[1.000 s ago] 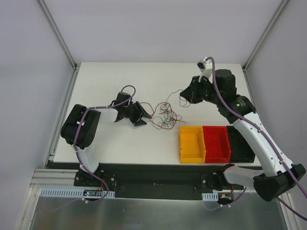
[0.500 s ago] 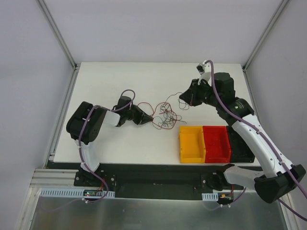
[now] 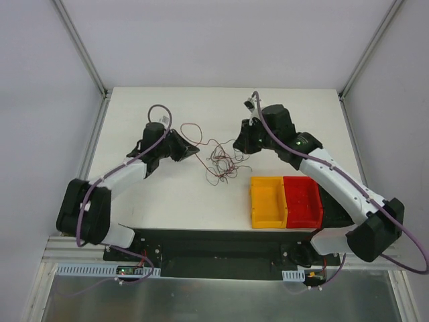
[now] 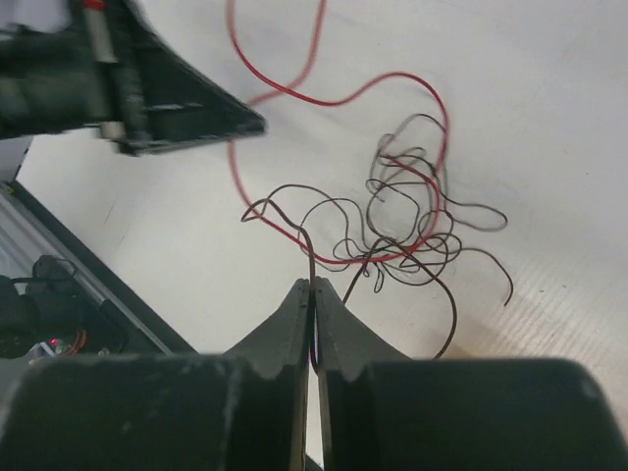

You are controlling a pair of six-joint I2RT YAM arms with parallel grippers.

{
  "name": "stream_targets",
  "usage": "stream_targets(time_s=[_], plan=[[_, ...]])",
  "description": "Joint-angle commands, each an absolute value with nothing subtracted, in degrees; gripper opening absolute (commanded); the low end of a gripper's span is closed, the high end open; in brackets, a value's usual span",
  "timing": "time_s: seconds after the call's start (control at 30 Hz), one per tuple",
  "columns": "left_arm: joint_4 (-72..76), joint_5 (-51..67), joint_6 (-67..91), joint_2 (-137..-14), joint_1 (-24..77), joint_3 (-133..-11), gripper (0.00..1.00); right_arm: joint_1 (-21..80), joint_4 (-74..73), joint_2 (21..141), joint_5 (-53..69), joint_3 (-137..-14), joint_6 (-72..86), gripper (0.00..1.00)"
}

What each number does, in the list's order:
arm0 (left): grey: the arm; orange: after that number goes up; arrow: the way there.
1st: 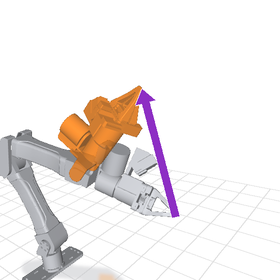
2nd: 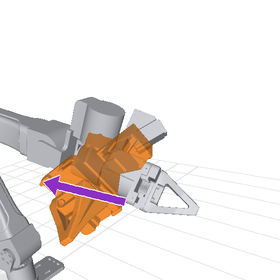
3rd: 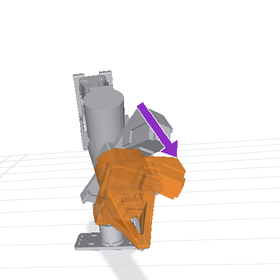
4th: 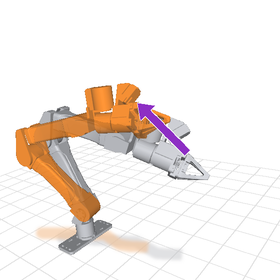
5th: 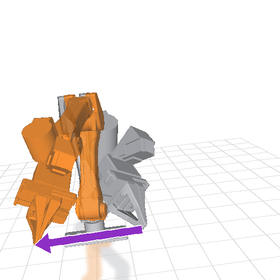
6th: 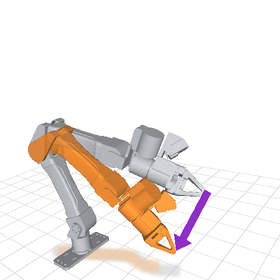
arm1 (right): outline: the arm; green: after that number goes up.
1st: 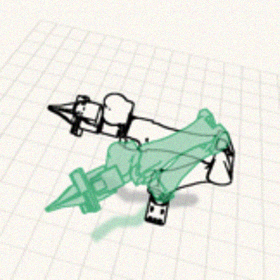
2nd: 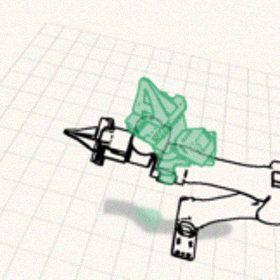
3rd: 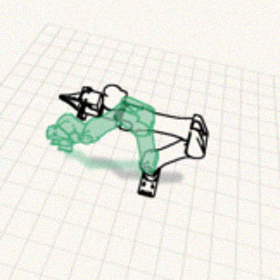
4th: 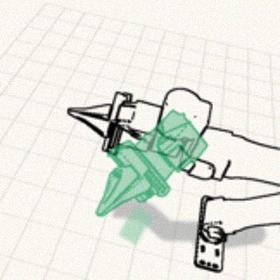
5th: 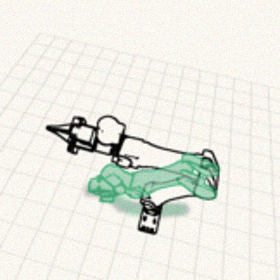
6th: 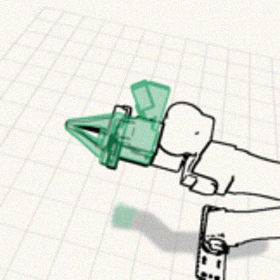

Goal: Untangle the cables

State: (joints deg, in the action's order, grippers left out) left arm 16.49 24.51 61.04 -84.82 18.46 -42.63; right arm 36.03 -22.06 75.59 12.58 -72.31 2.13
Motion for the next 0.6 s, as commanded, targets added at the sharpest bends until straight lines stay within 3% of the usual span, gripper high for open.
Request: stream_targets(time_s=[0.0,0.2,0.4,0.57], plan=[[1.0,15.1,42.2,-71.7,18.4,-48.4,0.00,37.4,-19.2,80.4,6.3,-75.6,4.0,0.07],[-6.6,15.5,30.3,-61.6,18.4,-56.6,0.00,37.7,-23.0,88.1,1.8,-80.3,3.0,0.16],[-9.0,24.7,25.1,-61.2,18.4,-67.5,0.00,37.7,-23.5,92.5,9.0,-84.3,4.6,0.46],[-11.9,28.0,23.4,-62.6,18.4,-75.0,0.00,38.0,-14.1,89.4,19.8,-81.4,4.7,0.68]])
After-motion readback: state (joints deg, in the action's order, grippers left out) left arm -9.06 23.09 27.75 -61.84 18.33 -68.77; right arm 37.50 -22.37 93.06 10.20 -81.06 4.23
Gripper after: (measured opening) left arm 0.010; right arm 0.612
